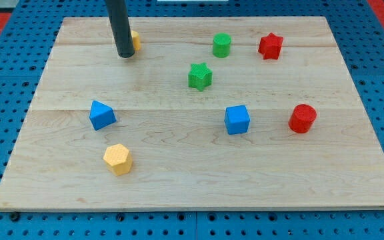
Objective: Place a green circle close to the yellow heart
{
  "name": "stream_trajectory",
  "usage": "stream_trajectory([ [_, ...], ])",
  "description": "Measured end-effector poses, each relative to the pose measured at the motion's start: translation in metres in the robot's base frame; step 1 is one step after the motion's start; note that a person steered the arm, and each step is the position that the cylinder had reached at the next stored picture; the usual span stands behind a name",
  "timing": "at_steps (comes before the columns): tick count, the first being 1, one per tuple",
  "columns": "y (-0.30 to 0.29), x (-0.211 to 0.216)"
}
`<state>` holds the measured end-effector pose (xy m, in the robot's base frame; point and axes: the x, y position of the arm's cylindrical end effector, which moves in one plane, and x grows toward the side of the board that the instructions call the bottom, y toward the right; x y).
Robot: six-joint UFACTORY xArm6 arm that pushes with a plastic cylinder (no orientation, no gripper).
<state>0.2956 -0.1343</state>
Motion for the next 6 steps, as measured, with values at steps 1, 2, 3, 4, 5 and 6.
stream_trajectory([
  [1,0.016,-0.028],
  [2,-0.041,-0.004],
  [3,-0.024,-0.017],
  [4,0.034,0.008],
  [5,0.153,0.02],
  [6,0.231,0.022],
])
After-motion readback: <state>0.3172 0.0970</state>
